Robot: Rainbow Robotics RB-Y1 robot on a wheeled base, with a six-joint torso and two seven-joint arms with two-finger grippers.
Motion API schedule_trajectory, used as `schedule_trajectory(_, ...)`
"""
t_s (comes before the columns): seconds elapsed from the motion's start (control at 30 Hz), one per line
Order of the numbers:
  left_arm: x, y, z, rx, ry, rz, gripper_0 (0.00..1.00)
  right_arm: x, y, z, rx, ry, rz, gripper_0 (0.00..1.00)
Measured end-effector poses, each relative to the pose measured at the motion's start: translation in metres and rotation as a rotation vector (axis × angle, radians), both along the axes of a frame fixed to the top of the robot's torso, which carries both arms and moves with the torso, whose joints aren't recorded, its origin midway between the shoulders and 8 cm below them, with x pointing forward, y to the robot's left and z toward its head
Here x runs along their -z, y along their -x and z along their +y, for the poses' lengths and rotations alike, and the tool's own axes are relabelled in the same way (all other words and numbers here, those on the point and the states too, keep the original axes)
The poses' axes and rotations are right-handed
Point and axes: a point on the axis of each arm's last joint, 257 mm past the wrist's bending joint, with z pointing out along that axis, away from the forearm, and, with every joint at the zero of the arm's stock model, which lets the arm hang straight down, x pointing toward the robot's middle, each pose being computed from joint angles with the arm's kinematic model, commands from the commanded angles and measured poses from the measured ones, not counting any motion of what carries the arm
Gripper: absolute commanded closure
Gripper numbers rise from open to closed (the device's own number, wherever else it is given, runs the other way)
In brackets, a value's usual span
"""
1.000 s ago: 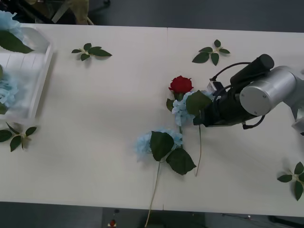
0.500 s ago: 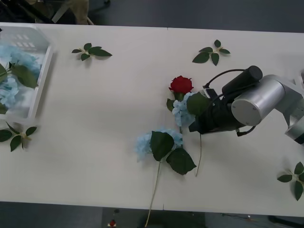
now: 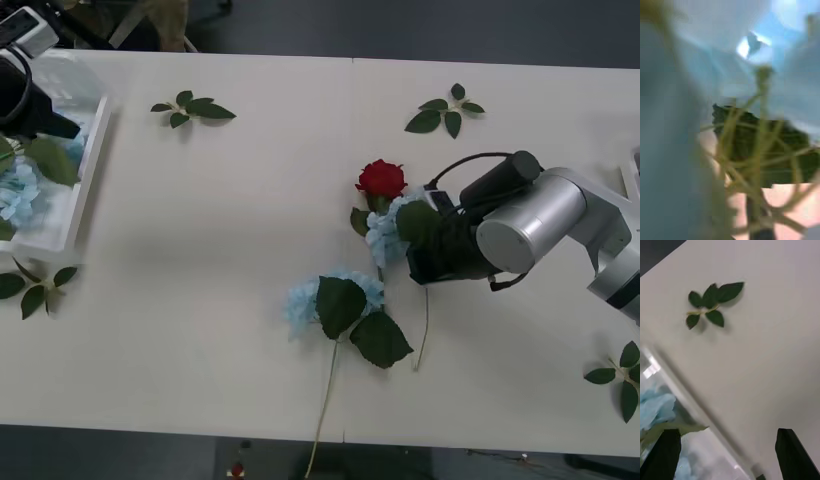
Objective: Put the red flowers into the right box and the blue flowers into the left box
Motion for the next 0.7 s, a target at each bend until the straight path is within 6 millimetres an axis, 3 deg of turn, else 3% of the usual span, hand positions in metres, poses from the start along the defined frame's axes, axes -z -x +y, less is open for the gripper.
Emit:
schedule_trajectory(0.2,0.005,0.010,-0.069,-0.046,0.215,0.101,0.27,0.000,-0.001,0.000,0.000,-0.001,-0.005,1.00)
schedule_trajectory(0.37,0.025,0.020,-0.125,0.029,0.227,0.086,0.27,-0.010,-0.008,0.003,0.007,-0.031,-0.027,1.00)
schedule_trajectory(0.47,0.046,0.038,-0.151,0.066,0.218,0.071,0.27,-0.031,-0.013,0.004,0.015,-0.078,-0.045,1.00)
schedule_trajectory(0.7,0.110,0.091,-0.199,0.110,0.351,0.191,0.27,-0.113,-0.033,-0.001,-0.133,-0.162,-0.225,1.00)
